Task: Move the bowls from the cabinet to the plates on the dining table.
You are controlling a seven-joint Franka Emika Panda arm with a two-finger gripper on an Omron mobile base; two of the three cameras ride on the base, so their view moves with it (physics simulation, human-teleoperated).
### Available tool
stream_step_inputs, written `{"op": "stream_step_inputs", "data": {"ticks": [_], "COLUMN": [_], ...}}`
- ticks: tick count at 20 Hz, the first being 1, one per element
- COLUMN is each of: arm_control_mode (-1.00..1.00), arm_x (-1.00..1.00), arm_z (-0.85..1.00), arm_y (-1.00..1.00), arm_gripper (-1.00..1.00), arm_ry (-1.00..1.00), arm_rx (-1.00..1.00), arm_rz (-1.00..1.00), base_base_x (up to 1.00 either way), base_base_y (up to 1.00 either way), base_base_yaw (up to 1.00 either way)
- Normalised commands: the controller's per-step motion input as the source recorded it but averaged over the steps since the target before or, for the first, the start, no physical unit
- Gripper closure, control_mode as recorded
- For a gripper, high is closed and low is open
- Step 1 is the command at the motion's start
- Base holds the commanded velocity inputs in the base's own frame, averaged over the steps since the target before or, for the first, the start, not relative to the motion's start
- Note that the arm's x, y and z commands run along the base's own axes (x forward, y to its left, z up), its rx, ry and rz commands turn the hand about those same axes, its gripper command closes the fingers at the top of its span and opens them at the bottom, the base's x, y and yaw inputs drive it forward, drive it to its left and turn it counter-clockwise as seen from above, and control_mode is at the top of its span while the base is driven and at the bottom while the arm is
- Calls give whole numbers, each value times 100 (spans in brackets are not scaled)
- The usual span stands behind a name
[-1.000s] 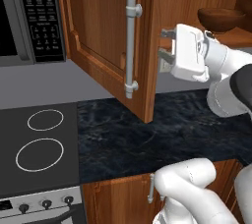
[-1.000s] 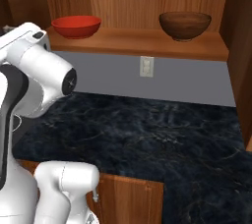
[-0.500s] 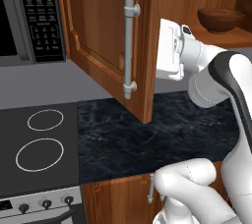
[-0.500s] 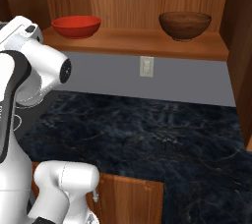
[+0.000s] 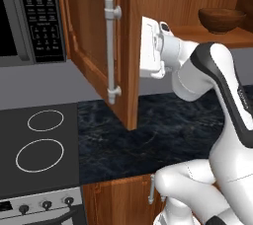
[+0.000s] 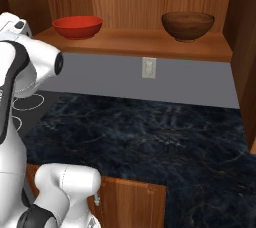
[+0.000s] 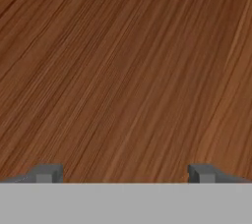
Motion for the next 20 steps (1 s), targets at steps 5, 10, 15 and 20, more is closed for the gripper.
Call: {"op": "stream_step_inputs", "data": {"ticks": [5,10,15,20], "arm_control_mode": [-100,-100,-100,-100], "arm_x": [-18,-17,2,0], "arm_z": [-4,-3,-5,-1], "arm_y": [58,62,50,35], "arm_gripper": [-100,-100,-100,-100], "arm_ry": [-8,-5,0,0], "arm_rx": [-2,-3,-1,-3], "arm_rz": [5,1,0,-5], "base_base_x": [0,0,0,0], "base_base_y": [0,0,0,0], "base_base_yaw": [0,0,0,0]}}
